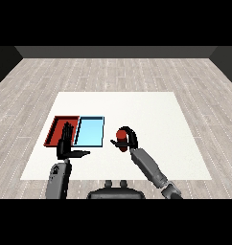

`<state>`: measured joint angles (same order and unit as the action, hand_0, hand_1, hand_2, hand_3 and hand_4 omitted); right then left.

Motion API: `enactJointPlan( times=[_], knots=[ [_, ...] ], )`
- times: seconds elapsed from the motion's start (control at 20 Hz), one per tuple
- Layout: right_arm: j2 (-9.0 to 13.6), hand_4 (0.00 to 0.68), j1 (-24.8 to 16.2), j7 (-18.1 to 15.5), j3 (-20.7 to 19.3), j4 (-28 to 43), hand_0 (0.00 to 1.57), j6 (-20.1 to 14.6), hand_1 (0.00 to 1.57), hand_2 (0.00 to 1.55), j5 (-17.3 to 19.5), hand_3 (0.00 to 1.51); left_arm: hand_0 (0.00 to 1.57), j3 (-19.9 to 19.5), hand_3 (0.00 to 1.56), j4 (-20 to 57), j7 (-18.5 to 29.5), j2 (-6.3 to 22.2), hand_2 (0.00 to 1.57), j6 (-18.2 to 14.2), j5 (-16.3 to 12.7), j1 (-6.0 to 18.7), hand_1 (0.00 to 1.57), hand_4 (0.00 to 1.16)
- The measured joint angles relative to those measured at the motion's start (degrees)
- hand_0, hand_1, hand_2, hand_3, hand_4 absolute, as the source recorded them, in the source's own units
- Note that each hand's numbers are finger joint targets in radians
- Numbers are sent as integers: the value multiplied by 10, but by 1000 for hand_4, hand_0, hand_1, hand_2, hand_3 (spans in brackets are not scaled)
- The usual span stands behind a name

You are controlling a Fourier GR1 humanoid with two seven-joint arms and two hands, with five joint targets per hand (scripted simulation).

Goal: Pick the red can and put it in the red box

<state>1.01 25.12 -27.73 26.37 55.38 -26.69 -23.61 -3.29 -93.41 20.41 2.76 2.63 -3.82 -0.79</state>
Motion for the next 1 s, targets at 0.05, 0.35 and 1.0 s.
enactJointPlan(
  times=[0.05,0.35,1.0],
  knots=[
    [0,656,-9,8,6,24,1434,-7,1434,1440,9,1403,0,4,0,1,1,-3,0,-1,2,-5,0,0],
    [3,649,-30,25,9,96,1437,-17,1437,1449,40,1414,0,34,0,16,4,-14,0,-8,33,-1,0,0],
    [1,662,-19,58,-29,153,1425,9,1425,1443,71,1423,0,178,0,58,-69,-27,0,-90,10,87,0,0]
  ],
)
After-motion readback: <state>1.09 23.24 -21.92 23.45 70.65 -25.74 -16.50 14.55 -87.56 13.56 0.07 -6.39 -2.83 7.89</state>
